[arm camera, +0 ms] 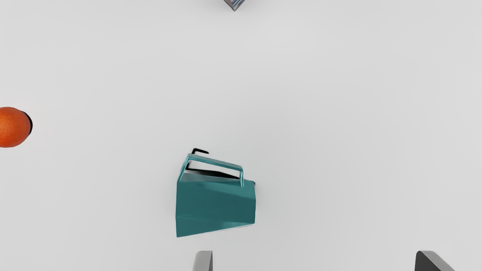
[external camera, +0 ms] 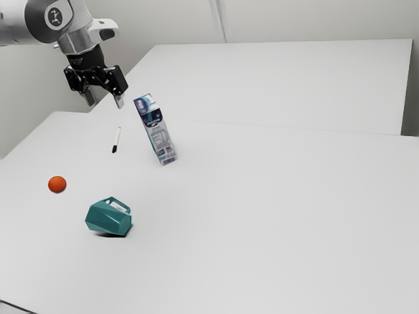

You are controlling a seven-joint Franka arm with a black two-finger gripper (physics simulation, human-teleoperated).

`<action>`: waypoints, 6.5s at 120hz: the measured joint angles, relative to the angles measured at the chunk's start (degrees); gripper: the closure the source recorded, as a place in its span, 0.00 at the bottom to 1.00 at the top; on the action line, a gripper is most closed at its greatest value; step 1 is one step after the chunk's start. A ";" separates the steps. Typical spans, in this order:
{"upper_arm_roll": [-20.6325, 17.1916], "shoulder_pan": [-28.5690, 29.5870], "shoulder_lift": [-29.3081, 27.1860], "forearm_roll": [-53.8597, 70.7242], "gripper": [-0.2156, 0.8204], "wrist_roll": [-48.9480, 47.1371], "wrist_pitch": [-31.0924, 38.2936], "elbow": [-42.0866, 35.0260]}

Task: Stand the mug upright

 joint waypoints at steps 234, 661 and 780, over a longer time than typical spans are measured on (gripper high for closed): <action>0.70 35.56 9.45 -44.00 0.23 54.52 8.38 -33.45; -23.40 20.25 0.23 -4.47 0.96 10.02 44.24 -38.28; -24.02 19.37 3.44 -4.39 0.95 5.17 43.30 -38.53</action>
